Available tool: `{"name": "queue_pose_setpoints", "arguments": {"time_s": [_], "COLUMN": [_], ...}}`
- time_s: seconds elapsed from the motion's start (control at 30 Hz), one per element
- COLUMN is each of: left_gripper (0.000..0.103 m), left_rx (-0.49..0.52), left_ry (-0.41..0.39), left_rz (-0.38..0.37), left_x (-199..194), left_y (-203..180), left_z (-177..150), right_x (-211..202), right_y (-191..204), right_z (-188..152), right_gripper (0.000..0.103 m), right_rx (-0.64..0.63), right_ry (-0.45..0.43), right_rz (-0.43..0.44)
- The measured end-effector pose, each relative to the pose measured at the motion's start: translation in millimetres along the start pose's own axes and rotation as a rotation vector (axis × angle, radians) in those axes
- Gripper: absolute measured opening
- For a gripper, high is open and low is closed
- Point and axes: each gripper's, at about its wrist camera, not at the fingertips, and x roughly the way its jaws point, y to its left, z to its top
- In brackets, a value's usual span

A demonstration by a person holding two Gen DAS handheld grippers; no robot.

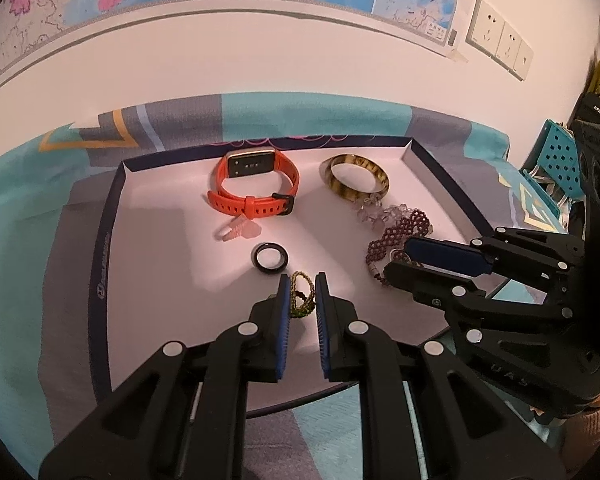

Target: Organize jewelry

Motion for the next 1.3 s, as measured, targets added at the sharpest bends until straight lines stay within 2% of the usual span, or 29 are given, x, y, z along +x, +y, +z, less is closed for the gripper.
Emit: {"name": "queue_pose_setpoints", "arguments": {"time_s": [0.2, 0.3, 0.4, 0.47, 0.6, 0.63, 0.67, 0.7, 0.77, 0.83, 0.9, 0.97, 1.03, 1.3], "left_gripper": [0.012, 0.016, 0.026, 0.038, 0.054, 0.063, 0.075, 0.080, 0.090, 0.098, 0.097, 0.097, 0.097, 0.097], "left_rx": [0.007, 0.007, 0.002, -0.002, -0.011, -0.010, -0.008, -0.009, -0.008, -0.011, -0.017, -0.023, -0.027, -0.039], "left_ry": [0.009, 0.009, 0.009, 0.008, -0.016, -0.026, -0.044, -0.059, -0.098, -0.141, -0.165, -0.182, -0.192, -0.198], "left_rz": [0.003, 0.004, 0.008, 0.015, 0.016, 0.021, 0.035, 0.046, 0.050, 0.071, 0.075, 0.083, 0.119, 0.202], "left_x": [2, 2, 1, 0, -9, -13, -20, -26, -39, -55, -67, -77, -85, -100], "left_y": [-2, -2, -1, -1, 1, 1, 1, 2, 3, 4, 4, 4, 3, 0], "left_z": [-1, -1, -1, -2, -3, -4, -5, -6, -9, -14, -18, -24, -31, -53], "right_x": [5, 7, 7, 6, -2, -7, -10, -16, -25, -36, -42, -47, -53, -71], "right_y": [-2, -3, -2, -2, -3, -3, -3, -3, -5, -7, -6, -3, 2, 16], "right_z": [-1, -1, -2, -2, -4, -4, -4, -5, -7, -12, -16, -22, -29, -52], "right_gripper": [0.020, 0.021, 0.025, 0.030, 0.035, 0.039, 0.043, 0.047, 0.071, 0.075, 0.080, 0.091, 0.096, 0.096], "right_rx": [0.004, 0.009, 0.008, 0.006, 0.015, 0.018, 0.018, 0.022, 0.041, 0.065, 0.069, 0.068, 0.076, 0.084], "right_ry": [0.015, 0.017, 0.017, 0.015, -0.003, -0.016, -0.024, -0.036, -0.060, -0.089, -0.095, -0.104, -0.106, -0.119], "right_rz": [-0.010, -0.012, -0.015, -0.015, -0.012, -0.010, -0.013, -0.020, -0.026, -0.028, -0.033, -0.047, -0.043, -0.084]}}
